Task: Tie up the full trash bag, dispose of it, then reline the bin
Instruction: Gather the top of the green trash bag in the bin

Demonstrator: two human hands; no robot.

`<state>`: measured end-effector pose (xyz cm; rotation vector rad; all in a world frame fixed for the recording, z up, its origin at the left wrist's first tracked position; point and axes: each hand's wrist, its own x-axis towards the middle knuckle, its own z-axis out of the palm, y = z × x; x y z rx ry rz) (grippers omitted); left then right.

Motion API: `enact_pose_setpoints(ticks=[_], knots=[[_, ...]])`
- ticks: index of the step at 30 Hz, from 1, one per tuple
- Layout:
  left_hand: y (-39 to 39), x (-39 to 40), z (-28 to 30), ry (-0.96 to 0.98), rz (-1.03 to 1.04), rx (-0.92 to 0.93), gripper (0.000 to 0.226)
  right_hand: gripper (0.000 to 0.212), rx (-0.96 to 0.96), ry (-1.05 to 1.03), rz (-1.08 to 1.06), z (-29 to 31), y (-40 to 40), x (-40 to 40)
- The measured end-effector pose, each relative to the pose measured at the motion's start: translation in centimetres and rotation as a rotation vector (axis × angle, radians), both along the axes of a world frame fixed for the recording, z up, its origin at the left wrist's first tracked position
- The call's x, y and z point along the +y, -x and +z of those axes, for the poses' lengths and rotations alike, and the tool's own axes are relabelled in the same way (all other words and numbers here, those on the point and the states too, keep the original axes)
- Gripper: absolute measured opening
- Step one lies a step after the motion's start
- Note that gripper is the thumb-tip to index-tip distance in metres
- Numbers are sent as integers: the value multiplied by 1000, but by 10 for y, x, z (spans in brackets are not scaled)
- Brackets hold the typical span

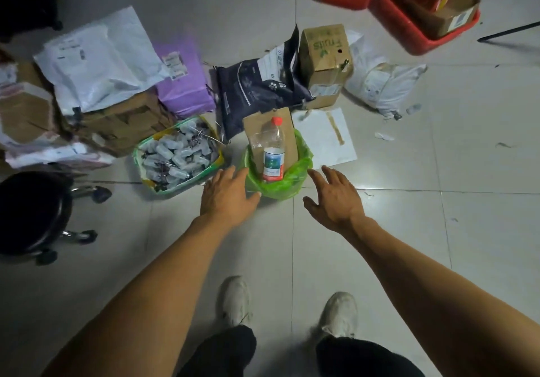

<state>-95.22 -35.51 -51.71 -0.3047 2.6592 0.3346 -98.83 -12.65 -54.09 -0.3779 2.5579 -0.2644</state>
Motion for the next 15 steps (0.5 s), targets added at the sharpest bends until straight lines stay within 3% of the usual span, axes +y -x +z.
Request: enact_pose_setpoints(ticks=[9,15], knots=[[40,-12,-176,13,2,167,73,71,188,70,-34,-165,43,-13],[61,-20,-241,9,-4,298,76,70,318,145,-27,-223,61,-20]])
